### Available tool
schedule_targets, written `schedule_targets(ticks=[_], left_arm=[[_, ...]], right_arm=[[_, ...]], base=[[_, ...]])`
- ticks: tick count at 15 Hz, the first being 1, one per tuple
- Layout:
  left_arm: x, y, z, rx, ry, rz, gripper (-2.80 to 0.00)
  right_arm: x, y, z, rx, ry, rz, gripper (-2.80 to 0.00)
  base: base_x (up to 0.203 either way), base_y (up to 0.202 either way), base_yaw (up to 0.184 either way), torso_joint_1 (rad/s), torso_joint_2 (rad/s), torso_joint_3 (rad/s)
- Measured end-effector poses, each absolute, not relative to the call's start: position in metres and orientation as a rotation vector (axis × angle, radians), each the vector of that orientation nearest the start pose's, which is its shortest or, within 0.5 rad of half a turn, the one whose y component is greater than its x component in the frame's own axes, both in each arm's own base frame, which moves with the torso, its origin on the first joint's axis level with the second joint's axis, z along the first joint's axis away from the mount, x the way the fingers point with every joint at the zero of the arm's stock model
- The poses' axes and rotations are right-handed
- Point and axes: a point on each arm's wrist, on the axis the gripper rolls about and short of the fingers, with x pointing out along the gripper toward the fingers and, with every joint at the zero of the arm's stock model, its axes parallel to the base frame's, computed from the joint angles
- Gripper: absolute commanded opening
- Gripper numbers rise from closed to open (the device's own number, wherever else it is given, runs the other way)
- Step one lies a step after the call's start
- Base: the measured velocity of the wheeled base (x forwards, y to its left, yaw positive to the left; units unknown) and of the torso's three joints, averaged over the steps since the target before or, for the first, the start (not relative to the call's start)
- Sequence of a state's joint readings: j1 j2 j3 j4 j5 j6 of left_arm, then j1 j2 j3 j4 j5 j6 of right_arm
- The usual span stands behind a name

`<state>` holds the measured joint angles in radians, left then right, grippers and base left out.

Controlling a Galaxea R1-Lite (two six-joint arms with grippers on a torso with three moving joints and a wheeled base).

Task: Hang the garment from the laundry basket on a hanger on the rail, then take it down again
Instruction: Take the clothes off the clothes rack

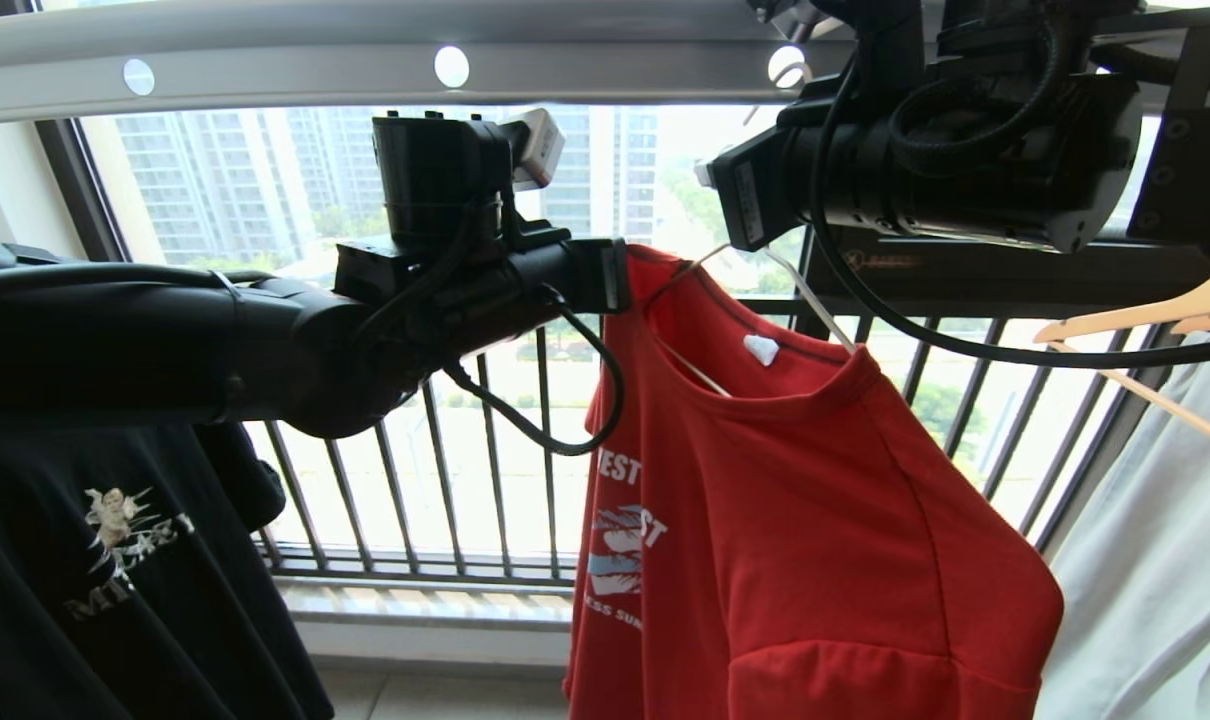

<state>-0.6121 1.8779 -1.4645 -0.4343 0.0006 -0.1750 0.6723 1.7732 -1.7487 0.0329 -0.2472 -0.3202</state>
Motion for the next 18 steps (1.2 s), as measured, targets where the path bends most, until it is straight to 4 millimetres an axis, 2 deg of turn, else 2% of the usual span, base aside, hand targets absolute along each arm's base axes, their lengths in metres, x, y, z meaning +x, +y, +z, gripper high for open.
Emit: schedule_targets(ticks=[5, 9, 10, 13, 16, 17, 18], left_arm=[[0.308, -0.217, 0.285, -0.167, 0.048, -0.611, 0.00], [0.283, -0.199, 0.270, -0.141, 0.119, -0.605, 0.00], [0.274, -0.193, 0.270, -0.139, 0.125, -0.605, -2.80], [0.245, -0.172, 0.277, -0.133, 0.145, -0.603, -2.80], [0.217, -0.152, 0.295, -0.117, 0.195, -0.597, -2.80], [0.209, -0.147, 0.300, -0.113, 0.203, -0.597, -2.80], [0.203, -0.142, 0.305, -0.112, 0.210, -0.596, -2.80]], right_arm=[[0.269, 0.207, 0.358, -0.343, -0.014, 0.430, -2.80], [0.270, 0.208, 0.357, -0.344, -0.012, 0.430, -2.80], [0.270, 0.208, 0.357, -0.344, -0.012, 0.430, -2.80], [0.271, 0.208, 0.356, -0.344, -0.009, 0.430, -2.80], [0.272, 0.209, 0.355, -0.346, -0.006, 0.430, -2.80], [0.272, 0.209, 0.355, -0.347, -0.005, 0.430, 0.00], [0.273, 0.209, 0.354, -0.346, -0.003, 0.430, 0.00]], base=[[0.000, 0.000, 0.000, 0.000, 0.00, 0.000], [0.000, 0.000, 0.000, 0.000, 0.00, 0.000], [0.000, 0.000, 0.000, 0.000, 0.00, 0.000], [0.000, 0.000, 0.000, 0.000, 0.00, 0.000], [0.000, 0.000, 0.000, 0.000, 0.00, 0.000], [0.000, 0.000, 0.000, 0.000, 0.00, 0.000], [0.000, 0.000, 0.000, 0.000, 0.00, 0.000]])
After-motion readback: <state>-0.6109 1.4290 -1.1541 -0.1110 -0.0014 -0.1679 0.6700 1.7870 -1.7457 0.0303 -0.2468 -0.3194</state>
